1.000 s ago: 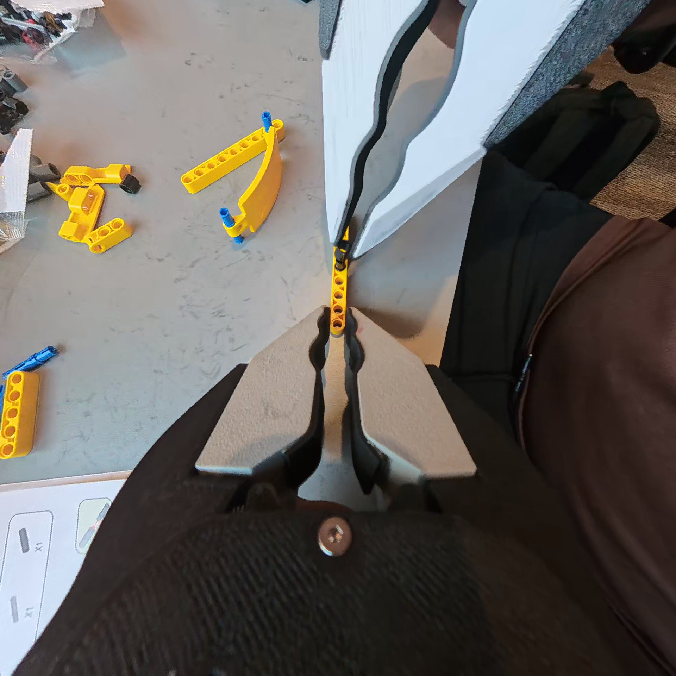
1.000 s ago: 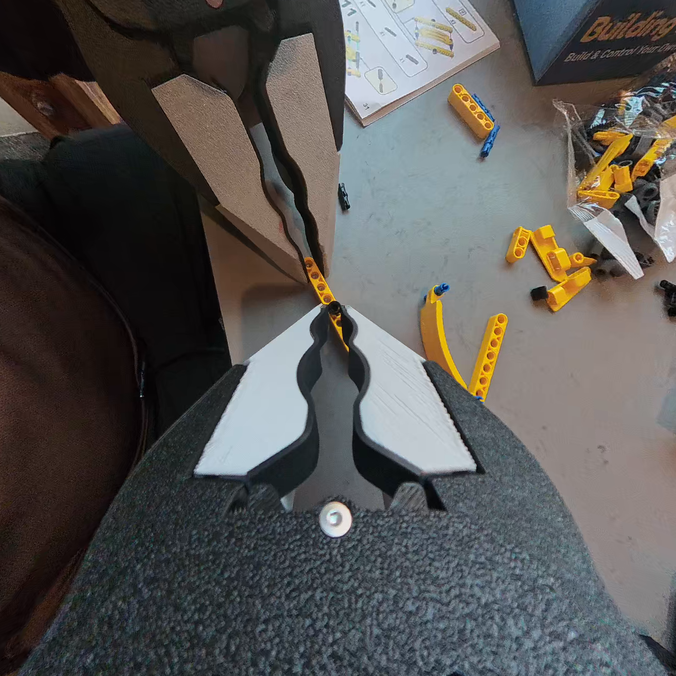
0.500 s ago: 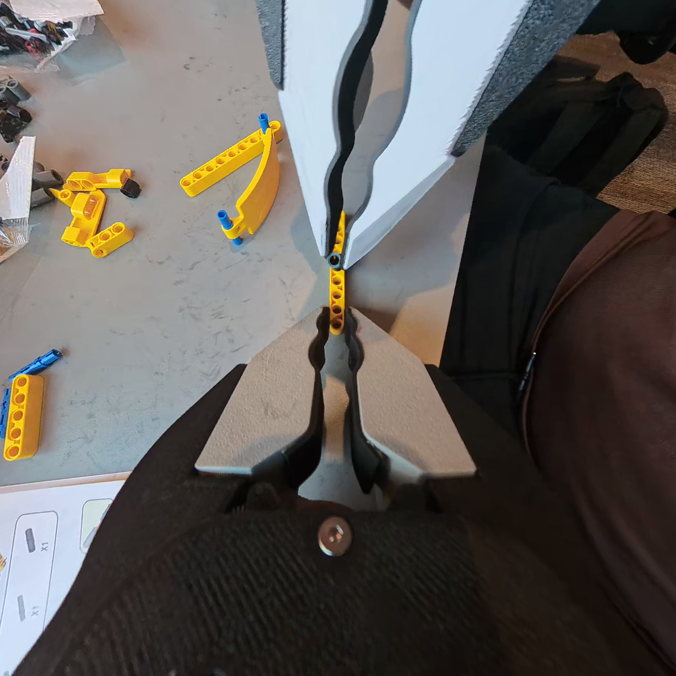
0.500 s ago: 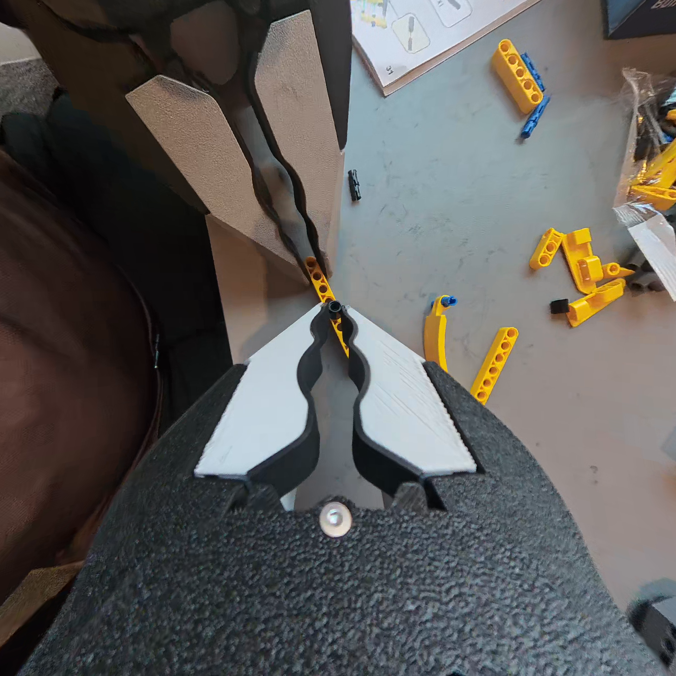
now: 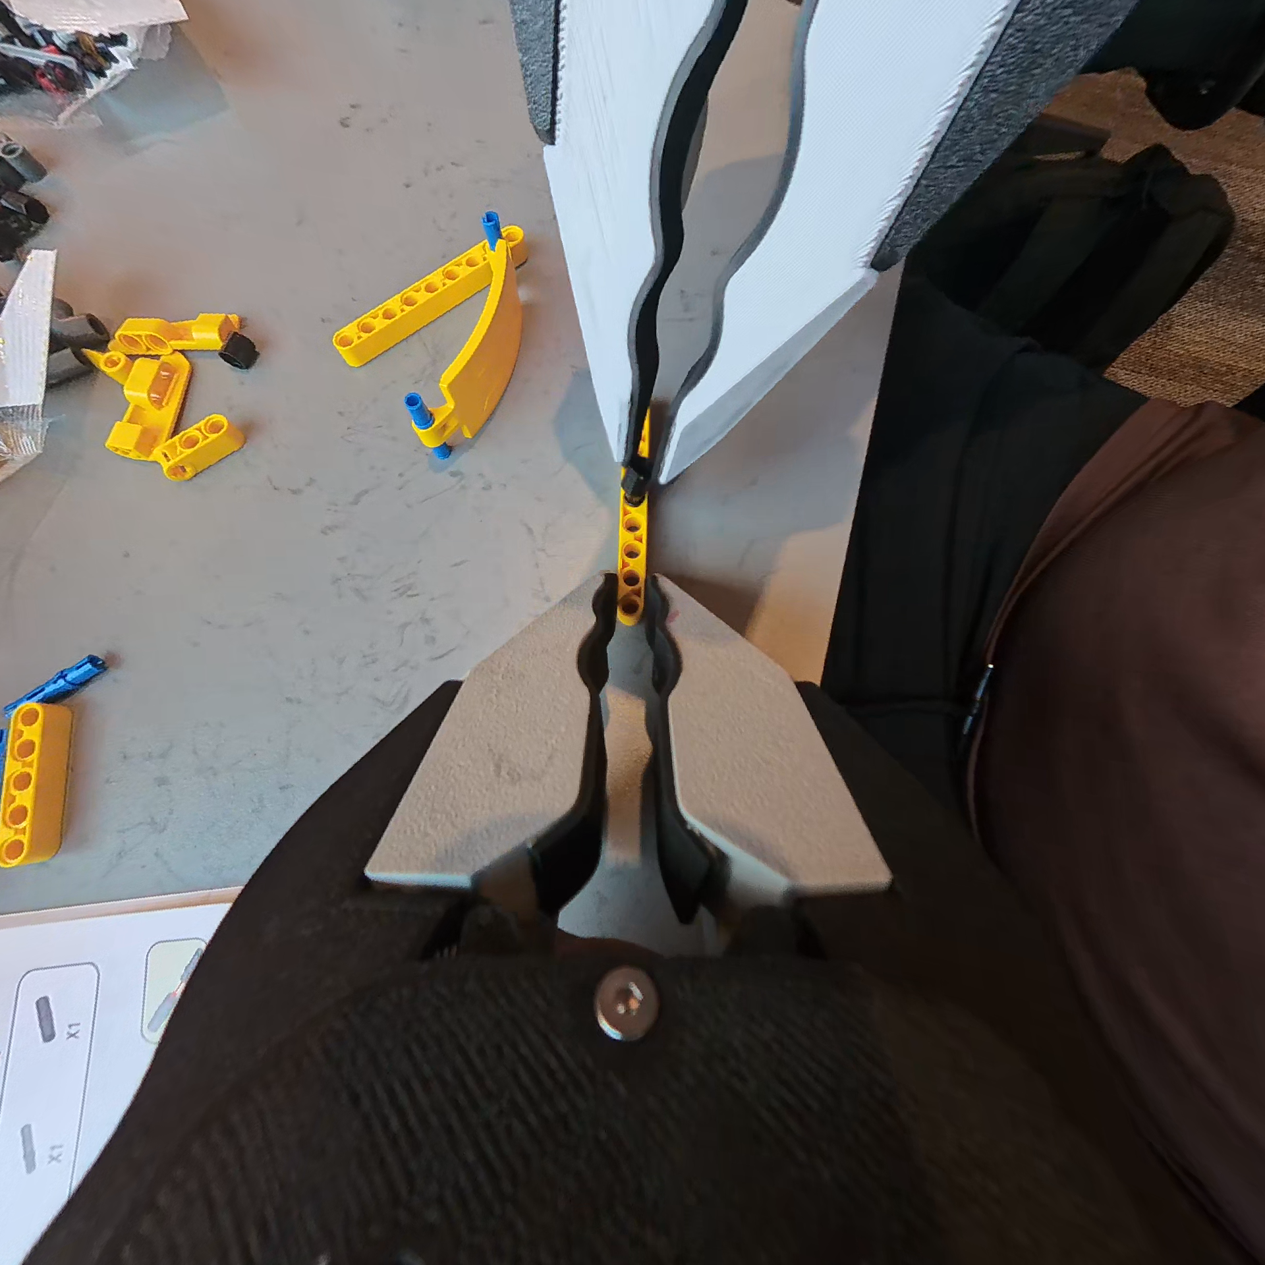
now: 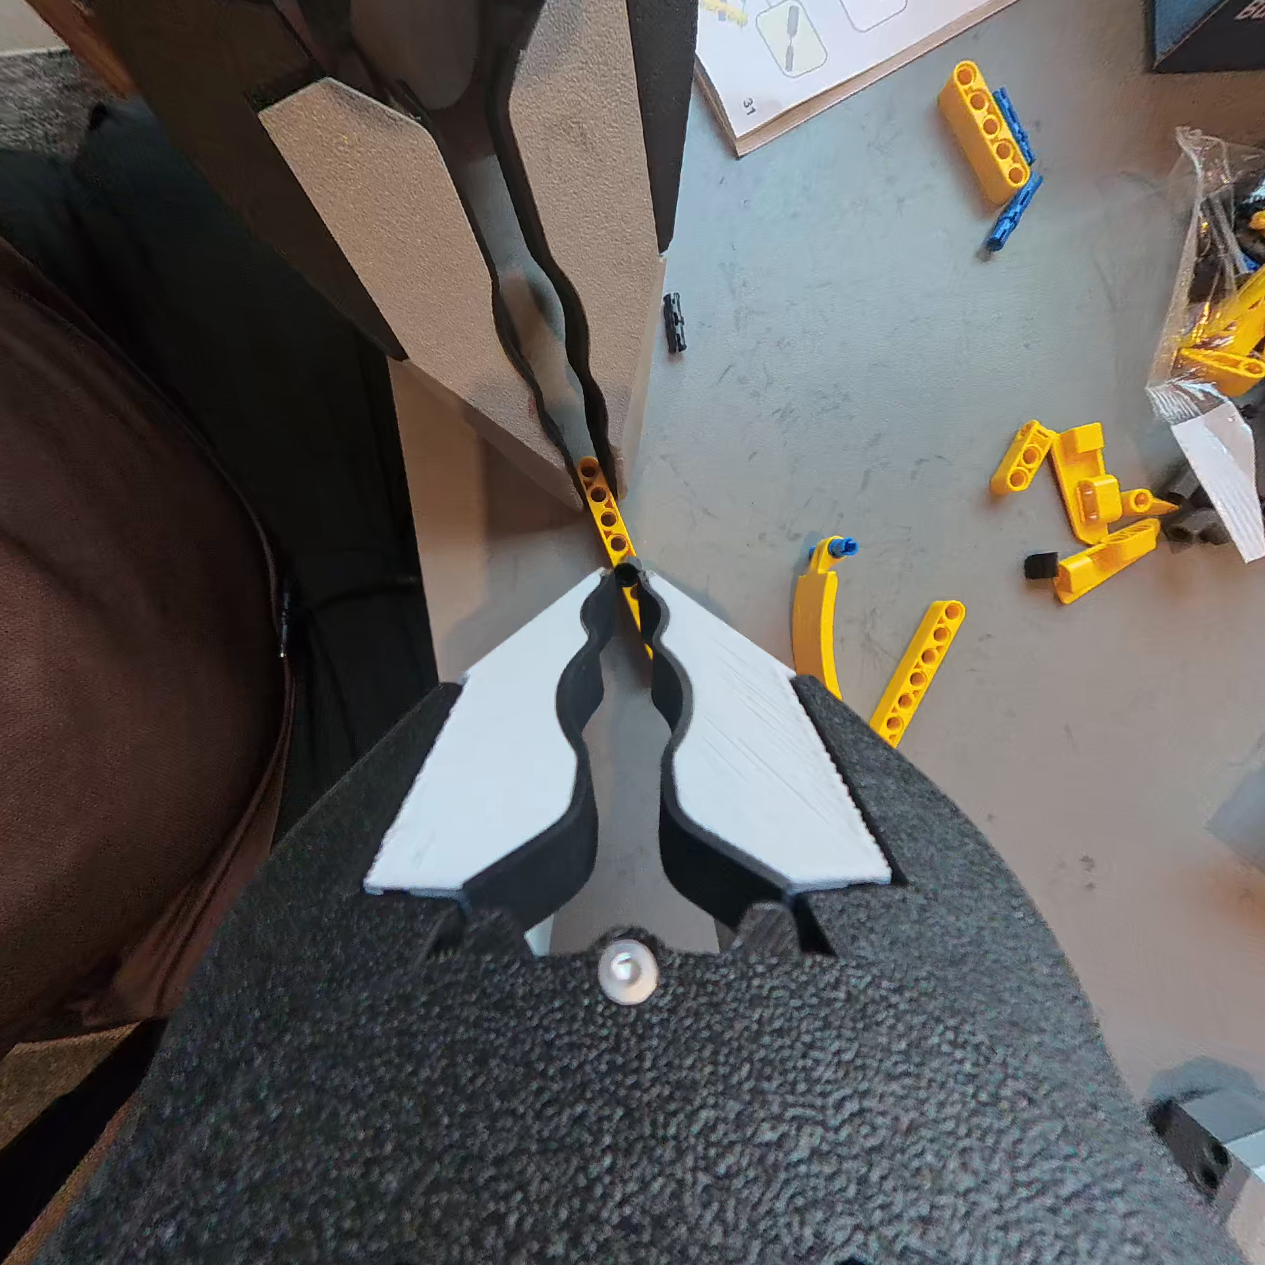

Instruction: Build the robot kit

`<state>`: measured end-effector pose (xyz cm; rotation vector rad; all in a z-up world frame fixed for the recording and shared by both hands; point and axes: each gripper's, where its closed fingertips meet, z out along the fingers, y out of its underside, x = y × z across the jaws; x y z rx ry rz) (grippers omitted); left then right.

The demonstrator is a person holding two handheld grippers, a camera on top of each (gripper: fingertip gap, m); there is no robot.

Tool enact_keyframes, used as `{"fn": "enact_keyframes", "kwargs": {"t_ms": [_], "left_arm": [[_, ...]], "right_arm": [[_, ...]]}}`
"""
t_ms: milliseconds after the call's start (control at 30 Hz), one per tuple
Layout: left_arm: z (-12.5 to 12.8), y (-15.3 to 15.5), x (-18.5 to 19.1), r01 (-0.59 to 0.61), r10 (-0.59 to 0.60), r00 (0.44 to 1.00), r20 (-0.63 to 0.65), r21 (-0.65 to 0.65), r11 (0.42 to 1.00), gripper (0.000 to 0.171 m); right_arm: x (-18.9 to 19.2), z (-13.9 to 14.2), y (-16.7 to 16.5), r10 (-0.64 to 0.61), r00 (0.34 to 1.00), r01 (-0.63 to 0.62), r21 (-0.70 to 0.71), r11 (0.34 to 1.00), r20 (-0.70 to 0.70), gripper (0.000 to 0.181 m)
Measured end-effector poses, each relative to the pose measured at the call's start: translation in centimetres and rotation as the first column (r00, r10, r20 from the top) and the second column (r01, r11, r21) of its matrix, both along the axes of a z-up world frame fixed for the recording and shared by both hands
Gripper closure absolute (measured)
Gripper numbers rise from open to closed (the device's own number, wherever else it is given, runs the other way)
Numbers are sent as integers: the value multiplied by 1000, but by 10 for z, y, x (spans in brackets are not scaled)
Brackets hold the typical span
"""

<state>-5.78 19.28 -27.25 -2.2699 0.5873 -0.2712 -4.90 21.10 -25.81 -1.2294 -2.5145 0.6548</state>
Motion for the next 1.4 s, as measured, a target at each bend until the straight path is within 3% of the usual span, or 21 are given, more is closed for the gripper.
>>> {"fn": "enact_keyframes", "kwargs": {"t_ms": [300,700,967,1067,1167,1400], "left_arm": [[0,0,-1,-5,5,1000,-6,2,1000,166],[0,0,-1,-4,4,1000,-17,8,1000,167],[0,0,-1,-3,3,1000,-19,10,1000,167],[0,0,-1,-3,3,1000,-20,10,1000,167],[0,0,-1,-3,3,1000,-19,10,1000,167],[0,1,-1,-3,4,1000,-11,6,1000,167]], "right_arm": [[-2,1,0,23,999,-24,28,999,29,176],[-2,0,1,8,964,3,-43,999,267,176],[-5,3,-3,28,939,-14,-42,999,344,176],[-6,4,0,50,941,-61,20,998,335,176],[-9,13,-2,36,951,-33,-16,999,308,176],[-4,5,2,12,968,-10,-12,1000,251,176]]}}
